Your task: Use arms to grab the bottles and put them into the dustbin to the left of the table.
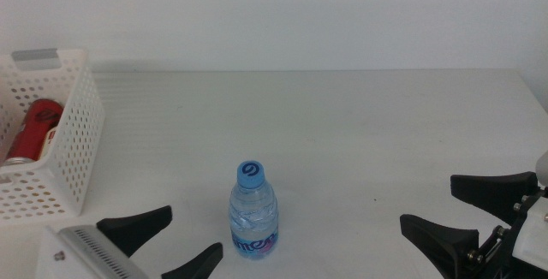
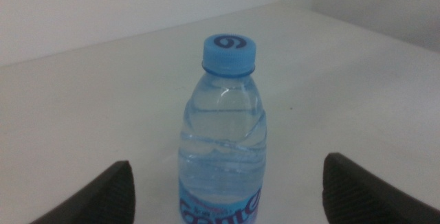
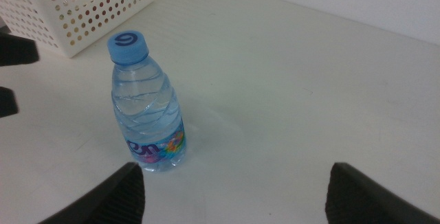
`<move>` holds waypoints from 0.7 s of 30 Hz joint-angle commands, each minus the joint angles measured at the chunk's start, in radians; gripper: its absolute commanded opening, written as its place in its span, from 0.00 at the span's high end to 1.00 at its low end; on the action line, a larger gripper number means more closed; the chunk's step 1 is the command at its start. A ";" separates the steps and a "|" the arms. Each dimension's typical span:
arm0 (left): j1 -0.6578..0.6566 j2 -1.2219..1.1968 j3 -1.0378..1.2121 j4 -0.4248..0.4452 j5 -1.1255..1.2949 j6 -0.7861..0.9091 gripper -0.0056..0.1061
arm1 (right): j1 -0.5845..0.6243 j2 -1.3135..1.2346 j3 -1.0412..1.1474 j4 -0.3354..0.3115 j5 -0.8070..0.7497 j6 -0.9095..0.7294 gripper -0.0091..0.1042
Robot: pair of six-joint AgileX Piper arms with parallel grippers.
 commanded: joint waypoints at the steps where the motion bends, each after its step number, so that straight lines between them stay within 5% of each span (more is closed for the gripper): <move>1: -0.008 0.068 -0.029 -0.015 -0.205 -0.023 0.15 | -0.003 -0.006 -0.039 -0.010 -0.067 -0.006 0.29; 8: -0.008 0.325 -0.029 -0.006 -0.509 -0.042 0.15 | -0.003 -0.006 -0.039 -0.010 -0.067 -0.006 0.29; 21: -0.008 0.542 -0.201 0.037 -0.507 -0.074 0.15 | -0.003 -0.006 -0.039 -0.010 -0.067 -0.006 0.29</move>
